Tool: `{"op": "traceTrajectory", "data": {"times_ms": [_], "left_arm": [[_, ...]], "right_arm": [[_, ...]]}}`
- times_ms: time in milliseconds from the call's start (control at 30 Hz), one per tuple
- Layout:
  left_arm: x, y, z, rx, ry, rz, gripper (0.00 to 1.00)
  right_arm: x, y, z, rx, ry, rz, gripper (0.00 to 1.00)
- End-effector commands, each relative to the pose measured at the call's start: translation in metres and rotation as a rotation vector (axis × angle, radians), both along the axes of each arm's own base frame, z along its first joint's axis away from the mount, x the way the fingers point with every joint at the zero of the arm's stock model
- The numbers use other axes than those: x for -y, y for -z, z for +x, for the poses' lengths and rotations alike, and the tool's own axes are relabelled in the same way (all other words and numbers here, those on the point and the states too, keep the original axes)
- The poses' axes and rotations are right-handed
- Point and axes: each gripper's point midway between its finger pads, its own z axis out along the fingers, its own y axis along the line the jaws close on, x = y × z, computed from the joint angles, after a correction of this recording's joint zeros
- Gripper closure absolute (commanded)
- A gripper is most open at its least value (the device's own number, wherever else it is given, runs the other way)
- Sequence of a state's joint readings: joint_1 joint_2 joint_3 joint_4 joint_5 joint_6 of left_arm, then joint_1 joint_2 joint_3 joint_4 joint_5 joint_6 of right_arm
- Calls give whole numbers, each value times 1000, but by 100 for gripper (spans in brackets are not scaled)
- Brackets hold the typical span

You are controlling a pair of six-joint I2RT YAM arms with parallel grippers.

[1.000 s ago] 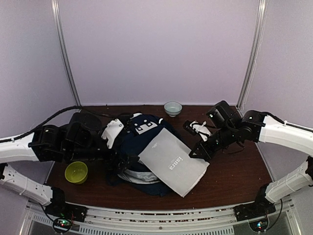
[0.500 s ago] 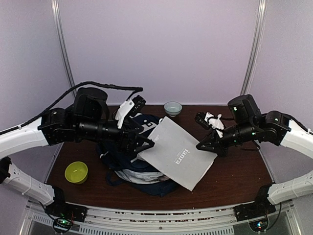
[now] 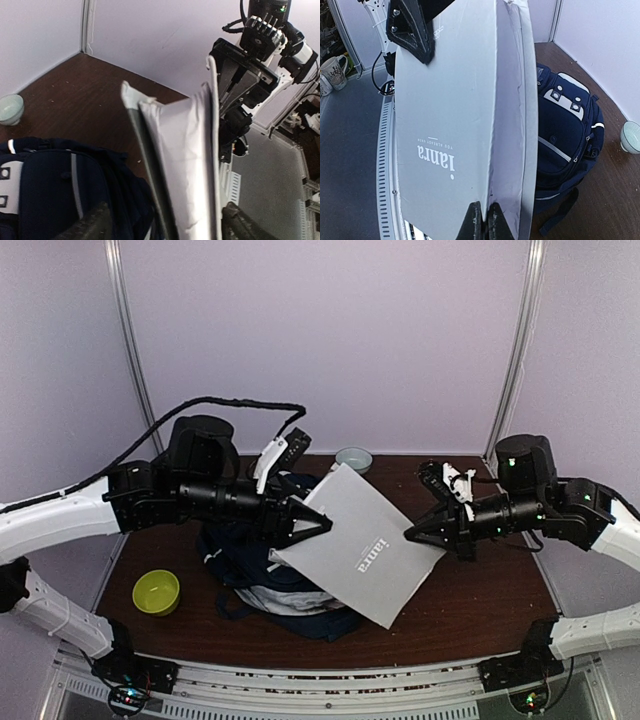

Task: Pack the student bag
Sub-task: Pass from the right arm to the left

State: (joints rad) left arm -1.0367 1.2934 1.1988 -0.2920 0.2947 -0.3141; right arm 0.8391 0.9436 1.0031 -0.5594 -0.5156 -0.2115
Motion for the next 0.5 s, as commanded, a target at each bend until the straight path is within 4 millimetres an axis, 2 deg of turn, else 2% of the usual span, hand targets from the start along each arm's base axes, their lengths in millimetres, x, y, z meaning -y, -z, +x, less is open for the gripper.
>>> {"op": "traceTrajectory", "data": {"times_ms": [0,167,300,400,467], "left_arm": [[18,-16,-11,-2,115,-80,34],[21,-22,-22,-11,175,-128,55],[20,-28,-26,-6,193,-145,67],[17,-35,-24,13,175,-164,80],[13,-42,-20,34,141,-178,84]], "right_arm": [[-5,-17,-1,39,-26,64,100],[-2,-16,1,46,-10,56,100],[-2,-17,2,60,-4,66,100],[-3,-19,5,65,10,76,100],[-3,-21,8,71,25,90,100]]}}
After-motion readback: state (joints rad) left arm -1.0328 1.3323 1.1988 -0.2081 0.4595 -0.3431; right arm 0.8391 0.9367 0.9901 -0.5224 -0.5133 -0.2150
